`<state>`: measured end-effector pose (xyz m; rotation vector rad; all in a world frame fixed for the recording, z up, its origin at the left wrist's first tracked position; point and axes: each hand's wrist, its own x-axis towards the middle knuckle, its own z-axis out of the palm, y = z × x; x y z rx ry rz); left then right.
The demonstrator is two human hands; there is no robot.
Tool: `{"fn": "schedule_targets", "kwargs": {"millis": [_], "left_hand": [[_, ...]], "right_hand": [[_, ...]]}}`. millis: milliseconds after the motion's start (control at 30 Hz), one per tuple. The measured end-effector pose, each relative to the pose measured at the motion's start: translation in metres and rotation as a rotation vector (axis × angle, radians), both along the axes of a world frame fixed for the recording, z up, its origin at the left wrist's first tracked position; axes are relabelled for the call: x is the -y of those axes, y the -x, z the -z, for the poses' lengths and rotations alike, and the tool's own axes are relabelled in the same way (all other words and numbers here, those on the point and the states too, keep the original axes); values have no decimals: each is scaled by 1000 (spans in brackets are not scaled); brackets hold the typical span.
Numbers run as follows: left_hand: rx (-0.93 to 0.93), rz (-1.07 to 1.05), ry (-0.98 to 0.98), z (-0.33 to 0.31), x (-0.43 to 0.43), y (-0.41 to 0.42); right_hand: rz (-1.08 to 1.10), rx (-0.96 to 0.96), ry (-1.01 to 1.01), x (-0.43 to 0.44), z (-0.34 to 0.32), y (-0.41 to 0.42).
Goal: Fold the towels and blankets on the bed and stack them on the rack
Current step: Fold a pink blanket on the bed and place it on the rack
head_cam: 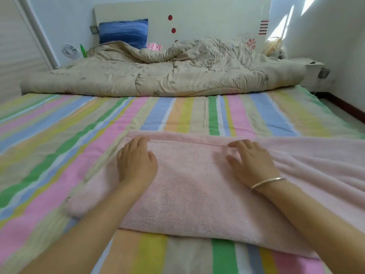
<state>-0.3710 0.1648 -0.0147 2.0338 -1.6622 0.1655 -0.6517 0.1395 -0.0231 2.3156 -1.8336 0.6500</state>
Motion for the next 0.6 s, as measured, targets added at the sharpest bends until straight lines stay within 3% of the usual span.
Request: {"fn": "schedule_targets", "kwargs": {"millis": [67, 133, 333, 433, 600], "left_hand": [[49, 10, -170, 11, -34, 26], [154, -42, -289, 34, -65, 32], [120, -175, -397, 37, -76, 39], [81, -193, -385, 21, -79, 77], [11, 51, -287, 9, -91, 200]], "right_hand": [[-99, 12, -86, -45, 0, -13], [-133, -97, -247, -82, 9, -14], [-47, -196, -201, -114, 9, 57], [-7, -164, -174, -125, -2, 117], [115, -171, -216, -146, -12, 224]]}}
